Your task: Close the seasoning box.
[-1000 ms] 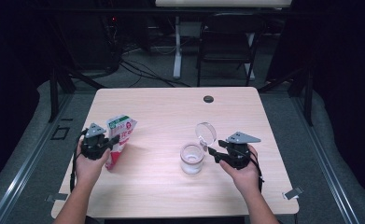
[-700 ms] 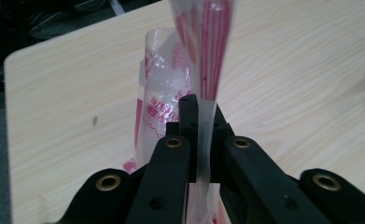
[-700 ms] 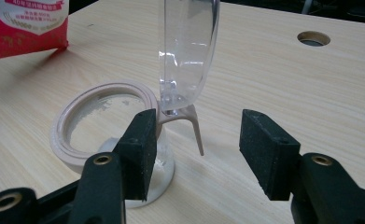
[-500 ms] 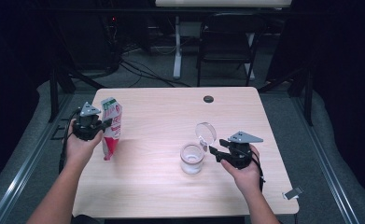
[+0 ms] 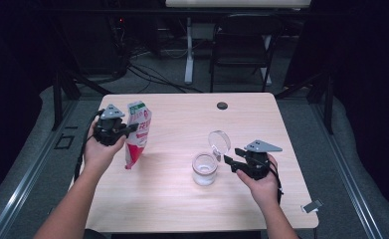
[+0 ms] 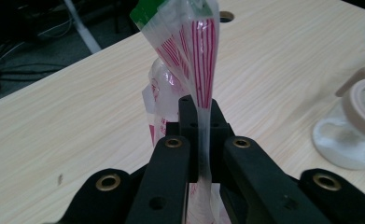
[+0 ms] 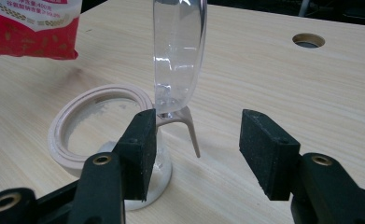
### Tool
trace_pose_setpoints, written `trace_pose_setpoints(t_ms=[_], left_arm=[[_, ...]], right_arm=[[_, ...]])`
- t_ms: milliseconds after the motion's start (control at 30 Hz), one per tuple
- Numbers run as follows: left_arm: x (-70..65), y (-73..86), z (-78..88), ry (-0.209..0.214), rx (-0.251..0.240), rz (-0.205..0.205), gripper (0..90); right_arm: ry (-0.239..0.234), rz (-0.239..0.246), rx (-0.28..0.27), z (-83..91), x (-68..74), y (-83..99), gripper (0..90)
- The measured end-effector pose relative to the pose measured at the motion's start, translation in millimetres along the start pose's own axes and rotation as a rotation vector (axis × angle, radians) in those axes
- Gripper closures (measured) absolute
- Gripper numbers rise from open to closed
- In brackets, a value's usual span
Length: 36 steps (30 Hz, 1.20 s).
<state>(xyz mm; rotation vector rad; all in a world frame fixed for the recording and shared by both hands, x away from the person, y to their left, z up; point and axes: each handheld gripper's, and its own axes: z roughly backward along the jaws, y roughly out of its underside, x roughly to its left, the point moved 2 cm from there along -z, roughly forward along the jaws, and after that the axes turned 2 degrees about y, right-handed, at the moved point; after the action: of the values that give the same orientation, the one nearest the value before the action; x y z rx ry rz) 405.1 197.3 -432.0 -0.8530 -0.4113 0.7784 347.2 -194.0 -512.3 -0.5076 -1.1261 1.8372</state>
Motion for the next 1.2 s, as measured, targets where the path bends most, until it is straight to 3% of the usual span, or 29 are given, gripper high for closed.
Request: trace_pose_setpoints(t_ms=[300,567,667,800,1033,1200], left_arm=[[-35.1,-11.1,-14.9,0.105,-0.011,-0.052,90.0],[-58.5,-8.8,-17.4,0.181,-0.035,-0.091,90.0],[-63.8,-0.1,-19.6,0.206,-0.027,-0.098,90.0],[-67.9,17.7,-18.7,0.267,-0.055,-0.062,90.0],[-73.0,47.8,-6.5,0.303,-0.107,-0.009,89.8],[-79.5,68.9,-4.1,0.318,-0.083,-0.006,89.8]], right_arm=[[0.003,0.009,-0.002,2.5,-1.0,-1.5,46.3],[0.008,0.005,-0.023,5.3,-0.8,-3.4,46.3],[0.01,0.003,-0.035,7.6,-0.7,-4.6,48.9],[0.003,0.004,-0.056,13.1,0.4,-7.9,52.9],[0.01,0.012,-0.118,24.7,3.3,-14.4,56.9],[-0.001,0.032,-0.157,30.1,12.0,-18.6,62.2]])
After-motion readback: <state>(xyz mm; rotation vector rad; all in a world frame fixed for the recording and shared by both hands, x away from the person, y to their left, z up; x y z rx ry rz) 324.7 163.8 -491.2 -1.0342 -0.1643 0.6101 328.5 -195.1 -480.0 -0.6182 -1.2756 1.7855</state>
